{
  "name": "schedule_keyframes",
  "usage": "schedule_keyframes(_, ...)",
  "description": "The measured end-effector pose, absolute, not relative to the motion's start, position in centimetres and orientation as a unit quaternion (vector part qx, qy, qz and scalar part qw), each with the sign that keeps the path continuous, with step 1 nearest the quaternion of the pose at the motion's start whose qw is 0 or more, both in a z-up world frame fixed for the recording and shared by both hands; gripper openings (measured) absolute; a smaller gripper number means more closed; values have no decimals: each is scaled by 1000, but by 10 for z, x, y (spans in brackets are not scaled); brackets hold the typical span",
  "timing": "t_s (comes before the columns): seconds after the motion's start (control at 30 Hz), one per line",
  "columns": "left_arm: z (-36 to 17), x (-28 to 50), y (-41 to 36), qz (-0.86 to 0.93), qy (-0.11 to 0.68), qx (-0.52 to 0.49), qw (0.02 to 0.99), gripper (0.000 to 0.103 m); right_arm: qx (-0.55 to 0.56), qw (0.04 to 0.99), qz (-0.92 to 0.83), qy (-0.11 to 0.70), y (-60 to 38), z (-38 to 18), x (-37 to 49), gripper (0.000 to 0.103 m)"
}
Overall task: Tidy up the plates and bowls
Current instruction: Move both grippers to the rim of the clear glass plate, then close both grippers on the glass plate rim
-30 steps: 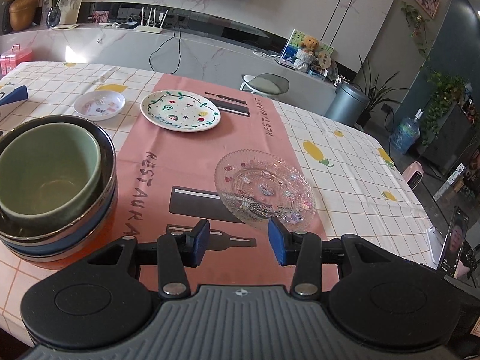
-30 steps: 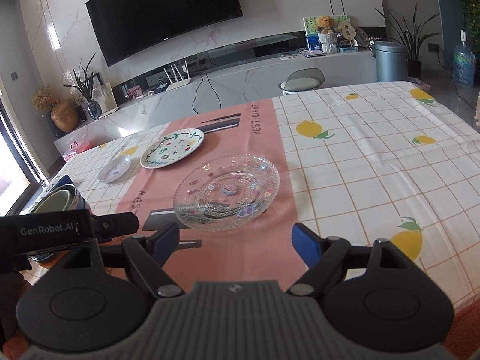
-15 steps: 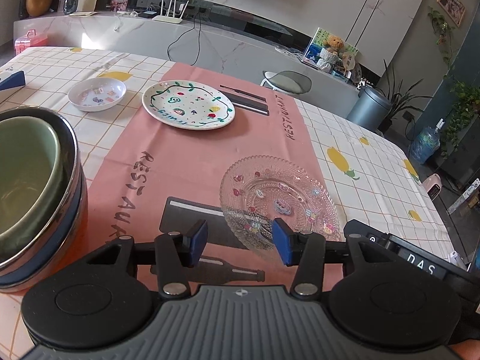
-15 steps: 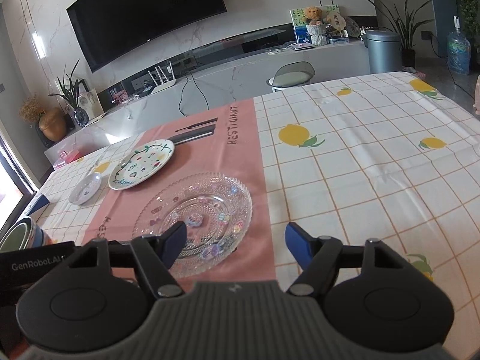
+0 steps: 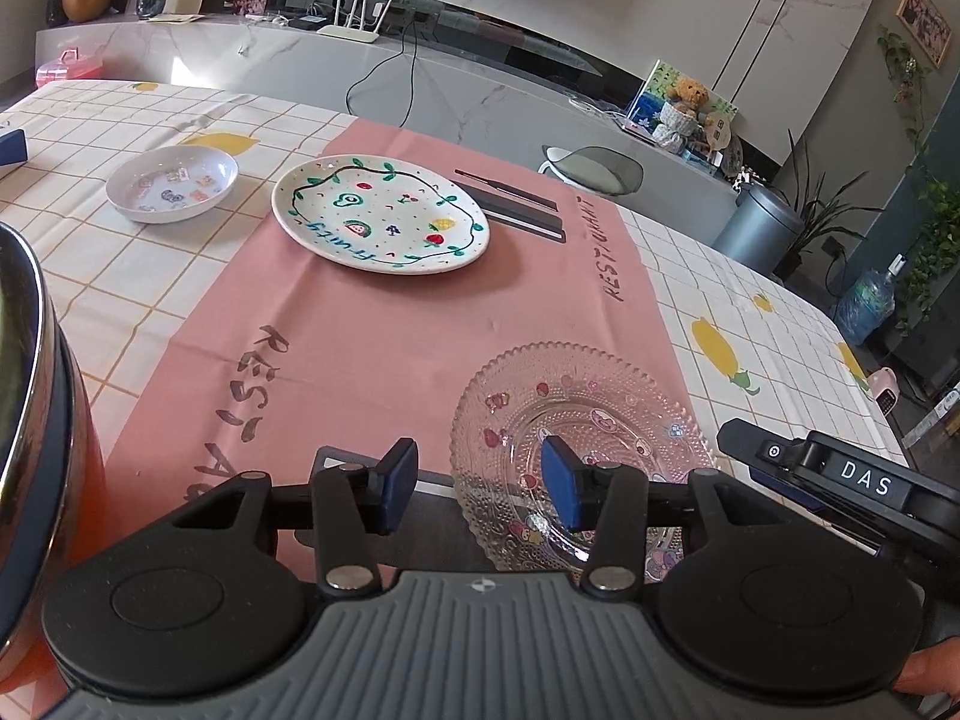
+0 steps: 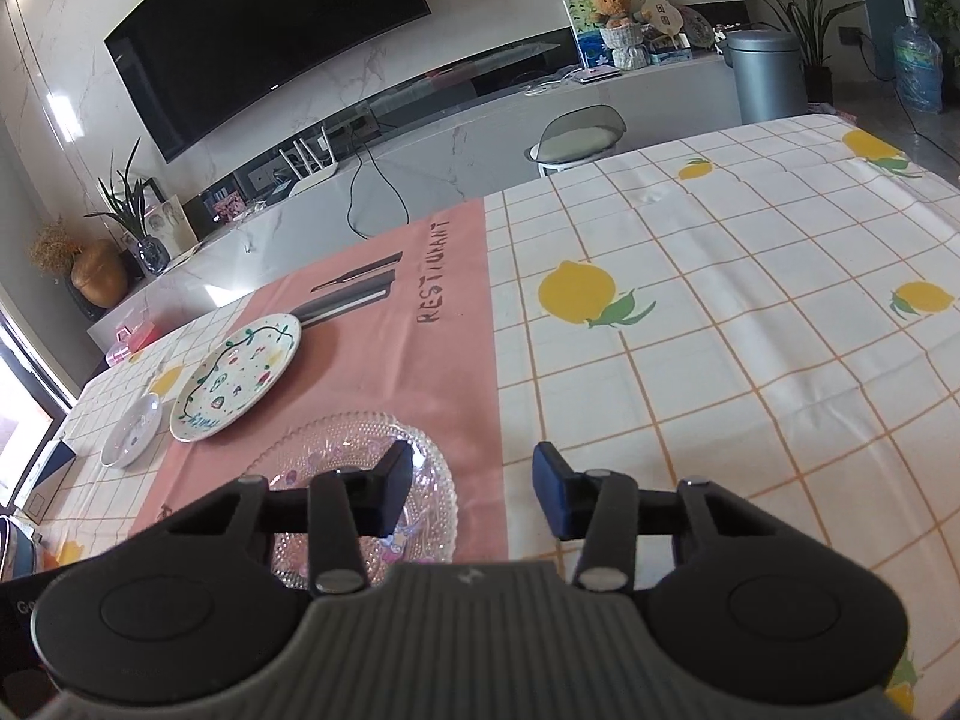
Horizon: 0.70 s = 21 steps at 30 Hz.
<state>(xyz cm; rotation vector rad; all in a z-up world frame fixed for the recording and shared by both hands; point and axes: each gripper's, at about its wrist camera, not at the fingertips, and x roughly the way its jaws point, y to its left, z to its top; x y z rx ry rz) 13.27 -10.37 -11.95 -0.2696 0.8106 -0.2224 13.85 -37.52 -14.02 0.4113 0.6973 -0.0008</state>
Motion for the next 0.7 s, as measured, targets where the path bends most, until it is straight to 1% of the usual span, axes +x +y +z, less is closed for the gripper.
schedule_keyframes(0.1, -124, 136, -103, -103, 392, -132, 904, 53, 206, 916, 13, 344, -375, -145, 143, 40)
schedule_keyframes(0.17, -126, 139, -102, -101, 394, -136, 903, 52, 216, 911, 19, 350, -377, -150, 146, 39)
schedule_keyframes(0.23, -128, 142, -101, -101, 391, -140, 904, 50, 227, 906, 21, 356, -378, -155, 150, 32)
schedule_keyframes(0.33, -129, 145, -101, -105, 389, -142, 904, 49, 230, 907, 27, 352, -379, -157, 152, 30)
schedule_keyframes(0.4, -129, 146, -101, -106, 388, -143, 904, 43, 234, 906, 30, 351, -379, -158, 152, 30)
schedule_keyframes(0.57, -128, 146, -101, -105, 395, -146, 901, 35, 236, 906, 35, 351, -380, -158, 149, 28)
schedule_keyframes(0.63, -128, 147, -100, -105, 397, -148, 900, 33, 235, 906, 34, 352, -380, -159, 148, 23)
schedule_keyframes(0.7, -129, 147, -101, -106, 399, -145, 899, 24, 240, 903, 36, 354, -381, -160, 147, 19)
